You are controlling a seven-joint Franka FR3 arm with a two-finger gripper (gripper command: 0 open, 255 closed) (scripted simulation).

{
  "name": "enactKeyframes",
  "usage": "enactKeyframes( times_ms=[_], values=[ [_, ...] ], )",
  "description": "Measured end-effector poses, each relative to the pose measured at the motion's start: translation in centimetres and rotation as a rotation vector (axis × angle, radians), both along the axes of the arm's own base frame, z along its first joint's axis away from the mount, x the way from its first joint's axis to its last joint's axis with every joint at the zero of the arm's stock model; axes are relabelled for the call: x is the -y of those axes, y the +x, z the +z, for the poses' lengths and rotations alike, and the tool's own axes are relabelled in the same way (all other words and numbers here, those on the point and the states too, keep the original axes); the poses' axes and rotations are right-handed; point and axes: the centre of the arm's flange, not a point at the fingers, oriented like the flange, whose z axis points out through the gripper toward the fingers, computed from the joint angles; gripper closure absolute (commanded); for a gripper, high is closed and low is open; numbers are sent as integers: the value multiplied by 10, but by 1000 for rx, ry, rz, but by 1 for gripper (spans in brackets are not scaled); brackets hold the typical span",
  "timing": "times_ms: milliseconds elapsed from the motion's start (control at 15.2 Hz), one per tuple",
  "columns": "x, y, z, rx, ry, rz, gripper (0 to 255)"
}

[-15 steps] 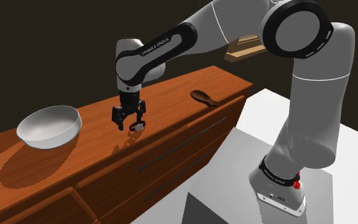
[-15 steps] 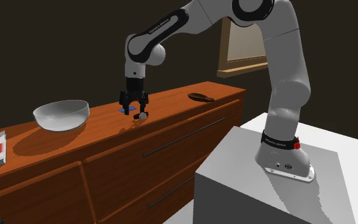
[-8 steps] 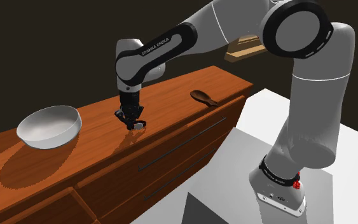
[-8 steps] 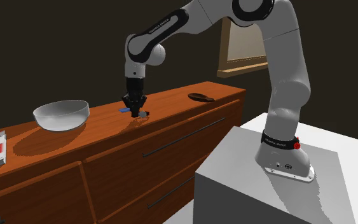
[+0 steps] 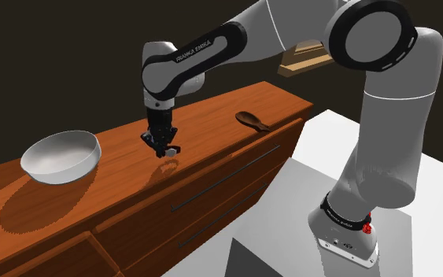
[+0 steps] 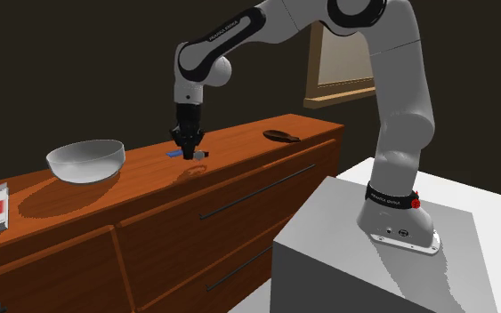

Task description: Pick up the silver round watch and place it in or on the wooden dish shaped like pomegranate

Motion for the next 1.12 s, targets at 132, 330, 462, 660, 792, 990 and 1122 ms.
enactKeyframes(
  times_ms=[132,330,462,660,792,990,1122],
  values=[
    [0,0,10,0,0,0,255],
    [0,-1,26,0,0,0,255],
    [1,-1,36,0,0,0,255],
    [0,-1,52,0,0,0,255],
    [-1,0,63,0,0,0,255],
    [-1,0,79,0,0,0,255],
    [6,-3,85,0,0,0,255]
  ],
)
